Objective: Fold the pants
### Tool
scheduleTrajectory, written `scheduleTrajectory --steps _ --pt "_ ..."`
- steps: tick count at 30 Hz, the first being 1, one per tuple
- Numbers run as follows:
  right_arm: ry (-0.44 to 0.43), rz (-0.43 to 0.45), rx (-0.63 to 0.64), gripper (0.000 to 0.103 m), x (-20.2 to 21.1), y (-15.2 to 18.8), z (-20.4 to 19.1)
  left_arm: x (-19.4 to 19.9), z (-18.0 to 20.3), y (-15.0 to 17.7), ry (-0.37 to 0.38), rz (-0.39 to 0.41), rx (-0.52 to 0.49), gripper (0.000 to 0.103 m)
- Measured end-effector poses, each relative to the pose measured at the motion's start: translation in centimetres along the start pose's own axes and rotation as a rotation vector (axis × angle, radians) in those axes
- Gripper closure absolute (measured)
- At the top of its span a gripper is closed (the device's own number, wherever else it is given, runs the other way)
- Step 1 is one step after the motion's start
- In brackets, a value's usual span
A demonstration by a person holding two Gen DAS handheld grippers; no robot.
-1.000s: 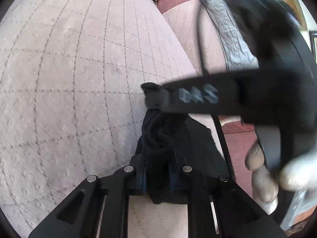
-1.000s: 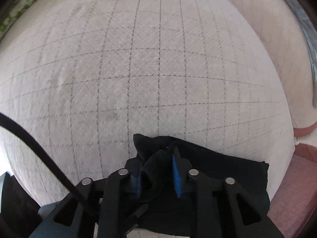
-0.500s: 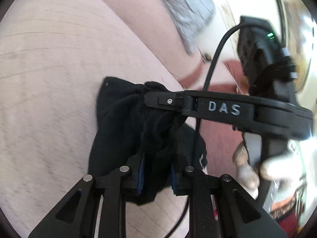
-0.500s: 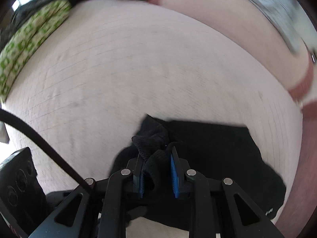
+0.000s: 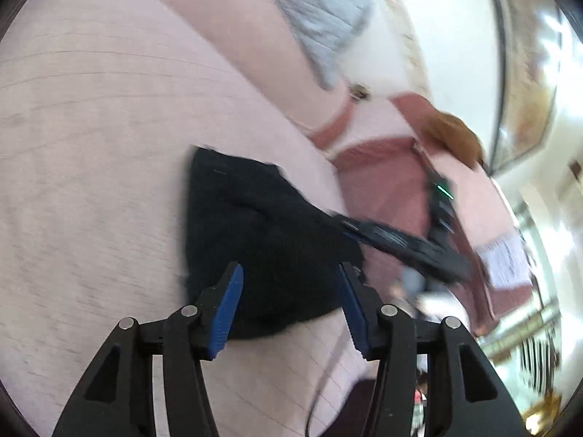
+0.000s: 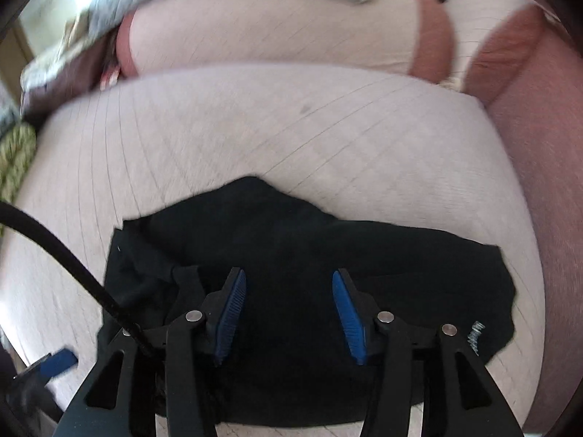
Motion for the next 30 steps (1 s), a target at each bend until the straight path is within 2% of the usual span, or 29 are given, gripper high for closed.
scheduleTrajectory --steps 2,5,9,10,11,12,15,18,19,21,23,24,25,26,27,28,30 --pt "-0.067 -0.011 -0.011 0.049 2.0 0.9 -0.3 0.6 -1.3 0.1 -0.027 0.011 0.052 0.052" --pt "-0.172 -0.086 -0.019 0.05 1.9 3.5 -1.8 0.4 -2.7 0.3 -0.056 0.011 0.074 0.052" --pt "-0.154 -0.125 0.029 0.05 -0.2 6.3 -3.4 -0.3 -2.9 1.3 -0.082 -0.016 0.074 0.052" --pt "-0.147 -0.137 0.039 0.062 -0.8 7.0 -3.7 -0.4 -3.0 1.6 -0.094 -0.023 0.068 0.052" --pt "-0.154 -0.153 0.047 0.095 -1.4 7.2 -4.1 -0.5 -3.0 1.7 -0.101 -0.027 0.064 0.052" --pt "-0.156 -0.161 0.044 0.098 -1.5 7.7 -4.3 -0.3 -3.1 1.9 -0.107 -0.034 0.061 0.052" --pt "-0.113 -0.118 0.027 0.099 -1.0 7.8 -3.1 -0.6 -3.0 2.6 -0.108 -0.061 0.055 0.052" --pt "-0.019 -0.126 0.0 0.099 -1.6 8.0 -0.3 -1.3 -2.8 3.2 -0.114 -0.078 0.043 0.052" --pt "-0.011 -0.137 -0.023 0.1 -1.8 8.1 0.6 -1.8 -2.7 3.3 -0.122 -0.081 0.038 0.052" --pt "-0.026 -0.103 -0.05 0.099 -0.9 7.3 1.2 -2.7 -2.7 3.6 -0.148 -0.085 0.027 0.052" --pt "-0.049 -0.033 -0.013 0.095 0.9 5.6 0.2 -3.4 -2.5 3.7 -0.168 -0.081 0.004 0.052" --pt "-0.109 -0.03 0.013 0.088 1.7 4.8 -1.3 -3.8 -2.2 3.7 -0.168 -0.085 -0.009 0.055" --pt "-0.162 -0.046 0.036 0.063 2.1 4.3 -2.9 -4.1 -1.9 3.9 -0.16 -0.095 -0.017 0.062" --pt "-0.196 -0.054 0.059 0.038 2.3 3.9 -4.2 -4.3 -1.7 4.1 -0.148 -0.104 -0.014 0.08" --pt "-0.228 -0.062 0.097 0.03 2.4 3.5 -5.8 -4.4 -1.6 4.4 -0.137 -0.114 -0.006 0.084" --pt "-0.241 -0.072 0.15 0.026 2.1 3.2 -7.5 -4.3 -1.6 4.5 -0.13 -0.112 0.004 0.084" --pt "-0.207 -0.093 0.235 0.026 0.8 2.8 -10.1 -4.0 -1.8 4.5 -0.122 -0.11 0.022 0.086"
Point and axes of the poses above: each gripper's, at about its wrist camera, not at the fingertips, and x roughly against the way its jaws point, z to its right, y to its underside, the point moved 10 cm from there along -x, roughly the way its jaws point, and after that the axes turned 15 degrees about -x, right-handed, at the moved point
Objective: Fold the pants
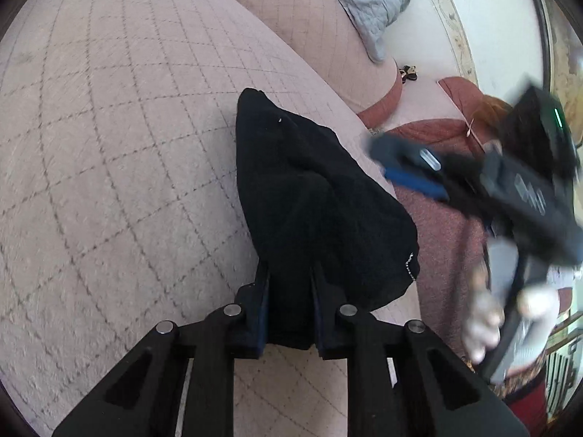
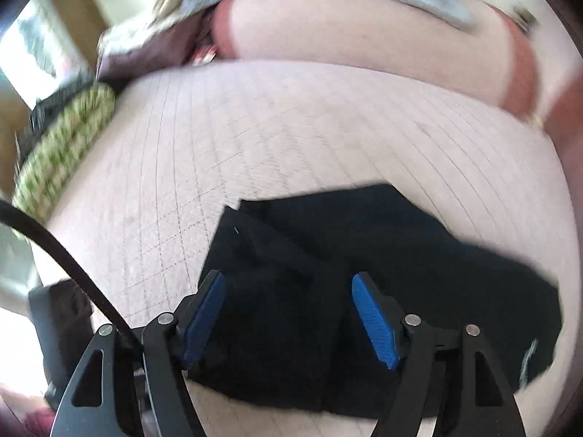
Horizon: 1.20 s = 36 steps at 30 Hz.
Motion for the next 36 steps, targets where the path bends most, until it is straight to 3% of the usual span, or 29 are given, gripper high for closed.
scheduleTrajectory --steps 4,6,7,8,11,16,21,23,25,28,33,35,36 --pt "0.063 -0.094 0.115 0.027 -4.3 -1.2 -3.8 0.2 -0.6 0.0 0.004 -0.008 0.02 0.086" --pt "0.118 -0.139 0.182 0.033 -6.3 -1.4 -5.2 0.2 -0.8 0.1 -0.005 -0.012 0.026 0.086" --pt "0.177 -0.159 0.232 0.062 -7.3 -1.0 -5.6 0.3 -0.8 0.1 -0.01 -0.014 0.028 0.086" --pt "0.239 -0.187 0.278 0.1 -8.3 -0.5 -5.8 0.1 -0.7 0.0 -0.015 -0.016 0.032 0.086" --pt "0.342 -0.201 0.36 0.102 -9.8 -0.3 -6.0 0.0 -1.0 0.0 -0.016 -0.024 0.054 0.086" --pt "0.442 -0.082 0.256 0.101 -9.9 -4.6 -4.1 0.7 -1.5 0.5 0.0 -0.052 0.093 0.086" --pt "0.374 -0.004 0.161 0.099 -6.7 -5.9 -2.3 2.3 -1.2 0.3 -0.01 -0.055 0.076 0.086" --pt "0.374 0.034 0.149 0.092 -4.8 -5.6 -1.3 3.5 -1.2 -0.1 -0.033 -0.033 0.051 0.086" --pt "0.341 0.045 0.106 0.091 -3.1 -5.1 -0.6 4.8 -1.3 -0.8 -0.067 0.01 0.03 0.086" --pt "0.205 0.037 -0.003 0.089 -0.9 -2.5 0.8 6.4 -2.3 -1.4 -0.107 0.056 0.009 0.086" --pt "-0.082 -0.006 -0.158 0.088 1.1 3.8 1.7 5.2 -2.1 -1.5 -0.151 0.055 -0.044 0.081" --pt "-0.174 -0.035 -0.218 0.072 0.6 5.6 2.6 2.6 -0.6 -1.5 -0.174 0.037 -0.088 0.079" --pt "-0.178 -0.045 -0.247 0.067 0.1 6.4 3.3 1.4 -0.5 -1.3 -0.187 0.005 -0.107 0.079"
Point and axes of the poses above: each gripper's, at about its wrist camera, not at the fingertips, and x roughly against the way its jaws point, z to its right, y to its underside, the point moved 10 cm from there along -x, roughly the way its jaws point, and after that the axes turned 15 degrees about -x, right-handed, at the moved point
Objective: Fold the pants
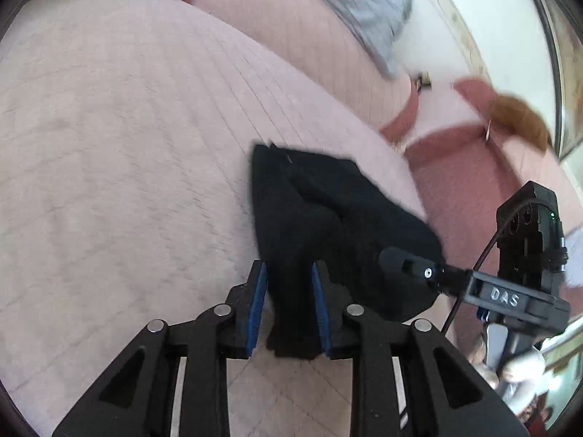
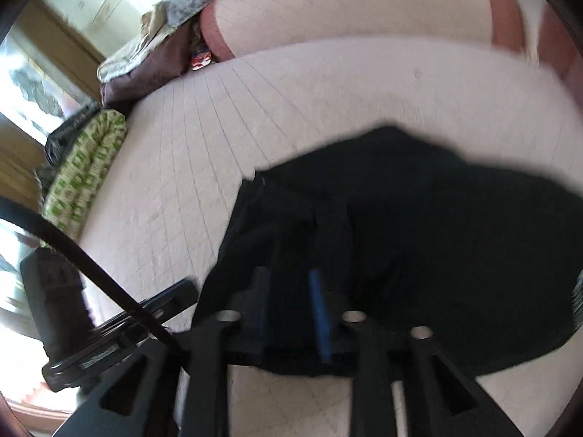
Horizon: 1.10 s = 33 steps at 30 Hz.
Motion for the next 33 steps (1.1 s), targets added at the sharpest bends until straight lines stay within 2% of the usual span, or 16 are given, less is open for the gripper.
scheduleTrajectory --steps 2,4,6,7,8,11,14,18,19,20,22,23,25,27,28,33 --pt "0.057 0.003 -0.065 0.063 -0.9 1.1 2.5 -1.8 0.2 1.3 -0.045 -0.062 -0.031 0.079" --pt "0.099 0.008 -0.125 0.065 -1.0 2.3 5.5 -1.2 0.5 1.8 -0.051 -0.052 -0.055 0.078" --pt "0.016 0.036 -0.178 0.067 0.4 2.8 6.7 -0.6 0.6 2.2 -0.03 -0.068 -0.054 0.077" --pt "0.007 0.047 -0.191 0.068 1.2 2.9 7.0 -0.3 0.6 2.5 -0.017 -0.071 -0.046 0.076" --pt "0.005 0.062 -0.188 0.067 1.8 2.9 7.0 -0.2 0.5 2.7 -0.008 -0.071 -0.038 0.076" --pt "0.079 0.132 -0.104 0.064 3.0 2.1 6.1 0.2 0.6 2.8 0.005 -0.074 -0.027 0.075" --pt "0.057 0.157 -0.048 0.064 3.4 1.0 3.7 1.1 1.5 2.2 -0.02 -0.042 -0.068 0.075" --pt "-0.067 0.112 -0.063 0.064 1.2 -0.4 0.4 1.6 1.2 1.9 -0.063 -0.018 -0.088 0.067" --pt "-0.095 0.079 -0.075 0.059 0.1 -0.5 -0.2 1.7 1.0 1.8 -0.077 -0.018 -0.088 0.065" --pt "-0.104 0.026 -0.096 0.05 -1.4 -0.3 -0.2 1.8 0.7 1.7 -0.086 -0.018 -0.087 0.064" --pt "-0.057 -0.007 -0.113 0.053 -2.7 -0.8 1.6 2.0 0.0 1.6 -0.099 -0.015 -0.076 0.063" --pt "-0.039 0.015 -0.106 0.065 -2.9 -1.1 2.0 2.2 -0.3 1.6 -0.097 -0.013 -0.067 0.062" --pt "-0.004 0.098 -0.1 0.07 -1.2 -1.9 3.4 2.6 -0.8 1.4 -0.092 -0.003 -0.048 0.06" --pt "0.132 0.234 -0.1 0.058 1.9 -2.8 5.9 2.8 -1.0 1.1 -0.095 0.005 -0.043 0.056" --pt "0.15 0.281 -0.101 0.053 3.6 -2.9 7.2 2.9 -1.1 1.0 -0.099 0.009 -0.044 0.056" --pt "0.138 0.42 -0.221 0.042 11.8 -1.3 14.4 2.9 0.6 1.0 -0.095 0.009 -0.112 0.055"
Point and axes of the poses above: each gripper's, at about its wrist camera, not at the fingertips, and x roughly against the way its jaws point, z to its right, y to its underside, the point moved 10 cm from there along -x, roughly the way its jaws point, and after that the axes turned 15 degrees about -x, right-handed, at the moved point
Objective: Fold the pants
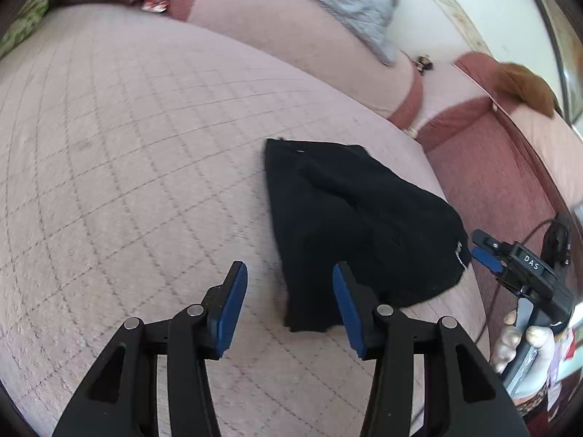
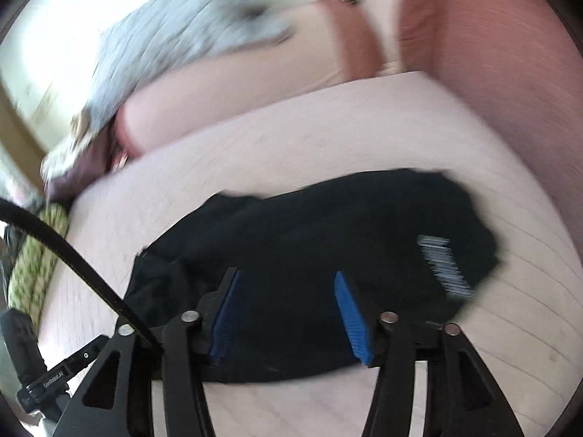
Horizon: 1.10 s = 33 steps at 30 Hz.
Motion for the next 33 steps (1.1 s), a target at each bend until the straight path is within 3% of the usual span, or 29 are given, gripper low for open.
scheduleTrajectory --steps 5,10,14,18,22,28,33 --pt "0.016 0.06 -0.211 0.041 2.8 -1.2 8.6 0.2 3.5 -1.7 0.033 -0.017 -0.049 0.055" --pt "-0.033 0.032 -0.372 0.041 1.5 -1.1 12.5 -1.2 10.1 -6.8 0.06 -0.048 -0.19 0.038" --pt "-0.086 -0.016 -0.44 0.041 0.2 -0.9 12.7 -5.1 16.4 -10.1 0.088 -0.112 -0.322 0.038" --pt "-0.079 -0.057 -0.444 0.041 -1.0 -0.4 12.8 -11.2 22.3 -12.4 0.13 -0.2 -0.405 0.038" --pt "-0.062 -0.023 -0.447 0.041 -1.3 -1.0 13.2 -18.2 26.6 -13.8 0.158 -0.285 -0.487 0.038" --pt "-0.081 0.011 -0.448 0.036 -2.5 -2.4 13.1 -26.3 30.6 -12.8 0.204 -0.432 -0.556 0.038" --pt "-0.137 0.033 -0.494 0.035 -3.1 -3.3 13.2 -29.3 33.5 -10.5 0.234 -0.551 -0.674 0.038"
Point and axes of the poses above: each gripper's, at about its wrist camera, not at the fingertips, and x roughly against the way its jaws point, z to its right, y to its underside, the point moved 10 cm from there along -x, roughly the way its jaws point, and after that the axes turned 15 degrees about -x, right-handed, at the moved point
